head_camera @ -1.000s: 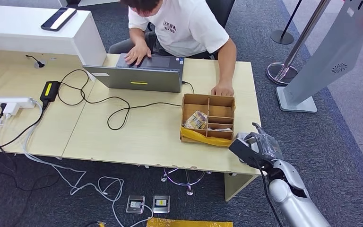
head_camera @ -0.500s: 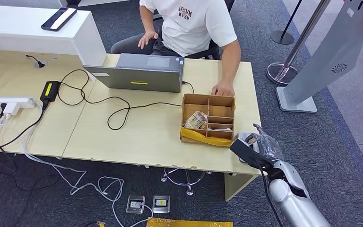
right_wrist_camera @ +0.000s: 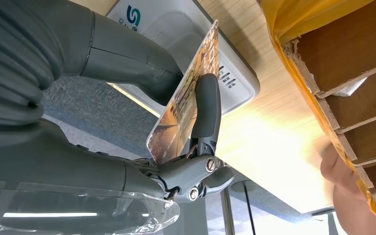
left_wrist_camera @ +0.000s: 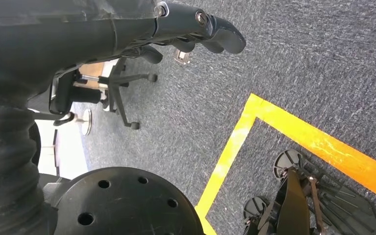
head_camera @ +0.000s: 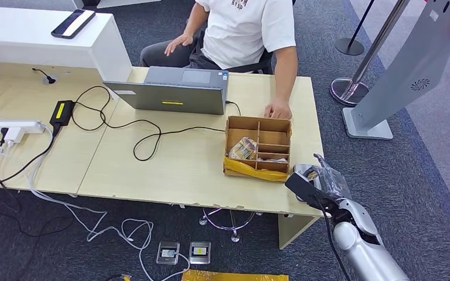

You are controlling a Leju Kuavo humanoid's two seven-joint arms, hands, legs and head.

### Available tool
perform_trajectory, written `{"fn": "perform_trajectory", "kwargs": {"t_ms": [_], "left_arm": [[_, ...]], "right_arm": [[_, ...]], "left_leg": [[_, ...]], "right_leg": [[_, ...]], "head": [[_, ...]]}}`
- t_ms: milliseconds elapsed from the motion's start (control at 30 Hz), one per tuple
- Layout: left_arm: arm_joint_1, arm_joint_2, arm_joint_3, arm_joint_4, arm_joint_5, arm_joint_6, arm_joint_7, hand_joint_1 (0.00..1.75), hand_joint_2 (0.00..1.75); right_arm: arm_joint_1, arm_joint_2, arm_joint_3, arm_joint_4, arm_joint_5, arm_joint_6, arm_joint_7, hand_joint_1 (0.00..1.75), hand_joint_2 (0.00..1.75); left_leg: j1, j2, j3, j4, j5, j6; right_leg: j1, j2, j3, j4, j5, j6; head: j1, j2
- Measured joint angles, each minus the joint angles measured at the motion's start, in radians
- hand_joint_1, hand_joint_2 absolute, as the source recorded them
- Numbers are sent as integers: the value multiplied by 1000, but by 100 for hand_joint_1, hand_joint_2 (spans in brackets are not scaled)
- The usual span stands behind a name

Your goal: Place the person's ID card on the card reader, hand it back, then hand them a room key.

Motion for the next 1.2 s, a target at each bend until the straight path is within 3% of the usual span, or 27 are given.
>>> {"fn": "perform_trajectory", "kwargs": {"t_ms": [633,933,1200], "left_arm": [[2,-4,0,0,7,3,-8,0,175],[2,-3,1,0,10,3,-25,0,175],[2,-3,16,0,14,4,-46,0,175]], "right_arm": [[-3,3,0,21,-3,-18,-12,175,175],[-24,-11,-12,16,2,-72,-5,175,175],[-168,-63,-94,-20,36,1,-20,175,175]], "left_leg": [[0,0,0,0,0,0],[-1,0,0,0,0,0],[-1,1,0,0,0,0]], "right_leg": [[0,0,0,0,0,0],[-1,0,0,0,0,0],[-1,2,-1,0,1,0]], "head": [[0,0],[0,0],[0,0]]}}
